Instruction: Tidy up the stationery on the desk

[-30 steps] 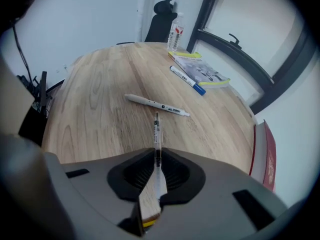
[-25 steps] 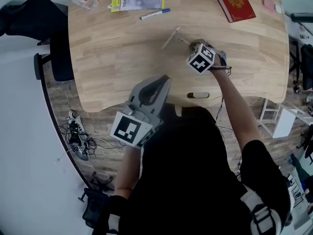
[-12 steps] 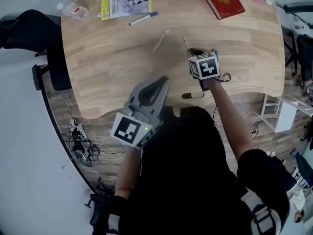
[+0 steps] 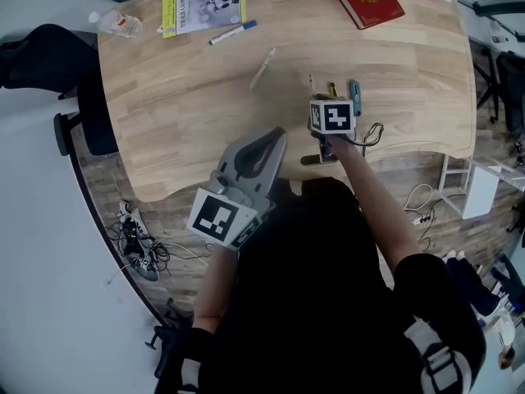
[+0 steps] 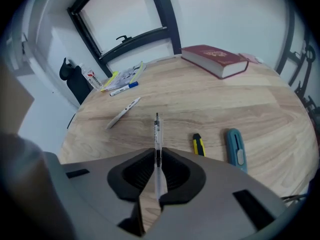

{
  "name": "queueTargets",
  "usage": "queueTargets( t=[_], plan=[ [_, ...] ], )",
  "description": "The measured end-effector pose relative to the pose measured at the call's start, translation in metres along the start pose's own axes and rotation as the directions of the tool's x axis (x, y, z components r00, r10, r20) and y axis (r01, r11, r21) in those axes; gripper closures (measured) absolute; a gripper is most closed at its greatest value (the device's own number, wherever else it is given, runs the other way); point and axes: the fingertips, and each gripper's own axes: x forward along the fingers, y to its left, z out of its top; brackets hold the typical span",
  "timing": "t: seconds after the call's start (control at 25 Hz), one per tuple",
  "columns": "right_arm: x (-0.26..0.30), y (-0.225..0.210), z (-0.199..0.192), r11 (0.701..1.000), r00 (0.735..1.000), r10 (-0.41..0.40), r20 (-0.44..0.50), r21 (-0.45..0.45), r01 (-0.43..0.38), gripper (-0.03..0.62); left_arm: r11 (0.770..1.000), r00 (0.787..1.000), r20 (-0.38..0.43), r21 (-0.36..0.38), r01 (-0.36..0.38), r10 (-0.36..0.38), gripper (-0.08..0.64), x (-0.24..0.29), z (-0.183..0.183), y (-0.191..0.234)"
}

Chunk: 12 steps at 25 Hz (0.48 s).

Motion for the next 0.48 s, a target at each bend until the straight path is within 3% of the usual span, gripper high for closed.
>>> queueTargets(
  t=[0.48],
  plan=[
    [0.019, -0.003, -0.020, 1.000, 0.997, -0.018, -0.069, 0.001, 0.018, 0.535, 0.999, 0.999, -0.036, 0.034, -0.025, 0.026, 0.518, 0.000, -0.009, -0.010]
  ],
)
